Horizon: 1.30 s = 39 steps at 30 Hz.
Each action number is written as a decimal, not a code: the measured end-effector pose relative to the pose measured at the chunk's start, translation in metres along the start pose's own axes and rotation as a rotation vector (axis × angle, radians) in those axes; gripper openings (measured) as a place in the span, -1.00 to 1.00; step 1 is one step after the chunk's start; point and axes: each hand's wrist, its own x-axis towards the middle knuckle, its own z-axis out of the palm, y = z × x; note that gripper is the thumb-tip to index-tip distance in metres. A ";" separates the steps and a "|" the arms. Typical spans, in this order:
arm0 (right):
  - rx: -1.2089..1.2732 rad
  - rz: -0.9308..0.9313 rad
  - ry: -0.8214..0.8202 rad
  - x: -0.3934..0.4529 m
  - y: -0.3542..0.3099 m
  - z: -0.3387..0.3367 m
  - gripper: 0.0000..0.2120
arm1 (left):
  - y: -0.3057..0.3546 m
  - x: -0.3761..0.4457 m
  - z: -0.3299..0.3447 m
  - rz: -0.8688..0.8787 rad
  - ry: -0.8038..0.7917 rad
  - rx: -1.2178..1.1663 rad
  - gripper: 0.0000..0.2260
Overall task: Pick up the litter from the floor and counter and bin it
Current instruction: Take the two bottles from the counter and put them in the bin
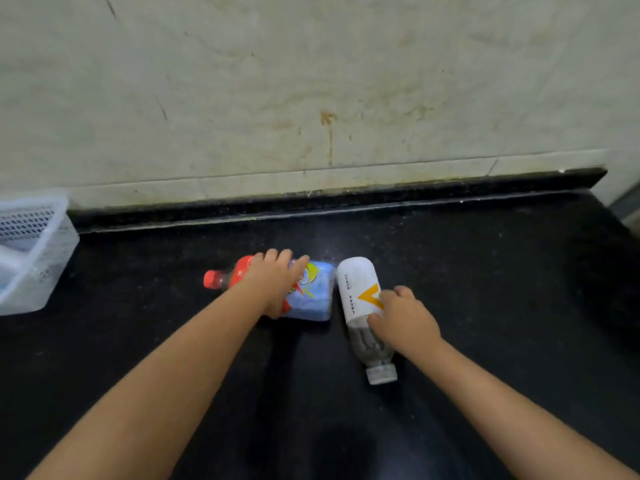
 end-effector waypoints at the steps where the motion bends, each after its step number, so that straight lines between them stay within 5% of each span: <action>1: -0.021 -0.008 0.021 -0.004 0.001 0.004 -0.52 | 0.001 -0.002 0.002 -0.020 0.001 -0.007 -0.12; 6: -0.018 0.075 0.033 -0.019 -0.011 0.026 -0.29 | 0.002 -0.020 0.022 -0.207 0.079 -0.309 -0.15; 13: 0.248 0.294 0.142 -0.035 -0.023 0.041 -0.43 | -0.017 -0.064 0.046 -0.249 -0.080 -0.552 -0.07; 19: 0.367 0.437 0.243 -0.074 -0.022 0.029 -0.54 | 0.002 -0.075 0.029 -0.231 0.101 -0.697 -0.18; 26: 0.496 0.697 0.495 -0.163 0.068 -0.027 -0.54 | 0.107 -0.082 -0.071 0.127 0.336 -0.661 -0.28; 34: 0.720 1.026 0.836 -0.348 0.222 -0.046 -0.45 | 0.327 -0.170 -0.158 0.637 0.437 -0.540 -0.30; 39: 0.770 1.243 1.051 -0.484 0.311 -0.020 -0.56 | 0.475 -0.271 -0.181 0.940 0.459 -0.452 -0.28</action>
